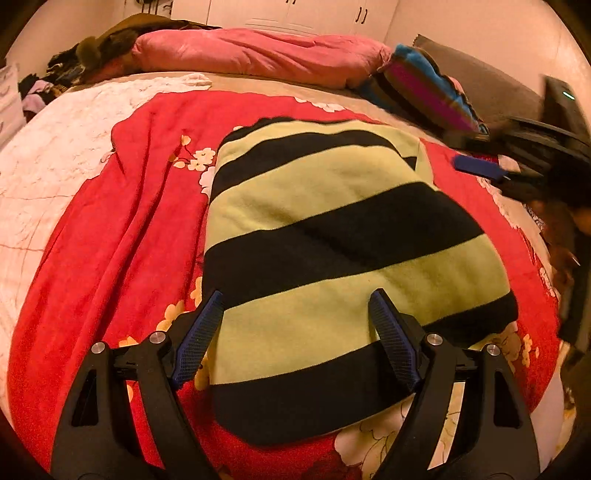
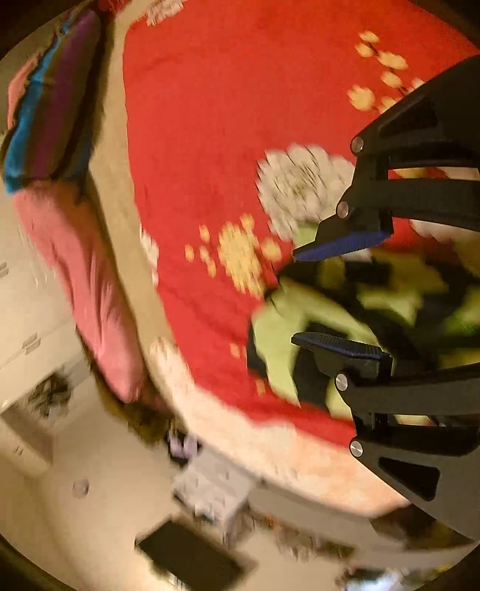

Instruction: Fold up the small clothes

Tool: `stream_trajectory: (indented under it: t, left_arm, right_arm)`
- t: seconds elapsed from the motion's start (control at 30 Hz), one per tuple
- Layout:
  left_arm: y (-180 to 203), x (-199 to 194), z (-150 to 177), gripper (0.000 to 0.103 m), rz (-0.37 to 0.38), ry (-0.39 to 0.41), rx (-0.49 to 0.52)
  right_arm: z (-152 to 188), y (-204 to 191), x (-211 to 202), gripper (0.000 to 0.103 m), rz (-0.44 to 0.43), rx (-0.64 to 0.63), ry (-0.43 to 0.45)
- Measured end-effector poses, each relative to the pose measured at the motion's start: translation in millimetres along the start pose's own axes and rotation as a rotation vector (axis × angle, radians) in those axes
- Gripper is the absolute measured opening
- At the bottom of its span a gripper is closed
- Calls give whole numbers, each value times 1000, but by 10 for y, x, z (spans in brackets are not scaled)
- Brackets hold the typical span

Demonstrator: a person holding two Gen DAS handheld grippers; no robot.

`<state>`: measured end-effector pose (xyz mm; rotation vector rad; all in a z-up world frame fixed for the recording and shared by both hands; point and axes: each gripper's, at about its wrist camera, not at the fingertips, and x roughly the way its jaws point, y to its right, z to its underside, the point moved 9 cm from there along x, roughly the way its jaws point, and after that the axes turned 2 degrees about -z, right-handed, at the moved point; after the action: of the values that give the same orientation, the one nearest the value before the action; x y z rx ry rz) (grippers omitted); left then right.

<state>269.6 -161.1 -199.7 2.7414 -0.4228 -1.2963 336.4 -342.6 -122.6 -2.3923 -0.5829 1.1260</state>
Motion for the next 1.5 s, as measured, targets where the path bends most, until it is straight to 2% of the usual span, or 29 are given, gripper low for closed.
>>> stream_trajectory:
  t: [0.07,0.17,0.27,0.3,0.33,0.43,0.47,0.5,0.53,0.57,0.7,0.8,0.9,1.03,1.23,1.27,1.3,1.4,1.5]
  left_arm:
    - [16,-17,-5,74,3,6,2]
    - [37,-27,-8,74,5,11,12]
    - [48,-28,1,74,6,11,18]
    - [48,-28,2,74,6,11,18]
    - [49,-31,9,74,7,11,18]
    - [58,-24,20,76,7,7,20]
    - [65,-19,22,76,3,6,25]
    - [67,-18,26,76,1,5,28]
    - [66,-17,27,76,-2,3,32]
    - [62,-16,26,76,-4,2,31]
    - [38,-35,2,77,14,8,9]
    - [41,-43,-5,77,19,10,5]
    - [38,-29,0,77,19,1,3]
    - [14,-19,-3,77,17,-5,-7]
    - [-9,-14,-11,77,14,-5,-11]
    - [-6,-16,-15,77,13,-5,-9]
    - [-7,-21,-20,77,12,-4,-7]
    - [-8,-62,-51,77,12,12,-4]
    - [-32,-90,-84,77,9,24,-9]
  right_arm:
    - [171,-137,-22,40,-75,7,-62]
    - [378,-133,110,40,-120,92,-154]
    - [461,-50,260,41,-92,199,-193]
    - [497,-9,296,52,-97,245,-203]
    - [512,-1,322,54,-112,278,-209]
    - [527,-32,467,54,-186,372,-240]
    - [517,-59,497,50,-194,371,-244]
    - [489,-96,508,35,-189,345,-230]
    - [455,-119,492,29,-173,315,-216]
    - [407,-164,435,18,-174,274,-188]
    - [250,-348,216,13,-147,122,-100]
    - [235,-348,174,13,-76,5,-64]
    - [322,-137,239,13,109,-135,-73]
    - [439,87,408,14,184,-135,-105]
    - [452,96,351,25,214,-165,-89]
    - [443,73,290,31,210,-160,-77]
    - [411,39,180,37,201,-157,-47]
    - [407,-124,-71,44,149,-172,10]
    - [592,-239,-160,46,108,-211,-18]
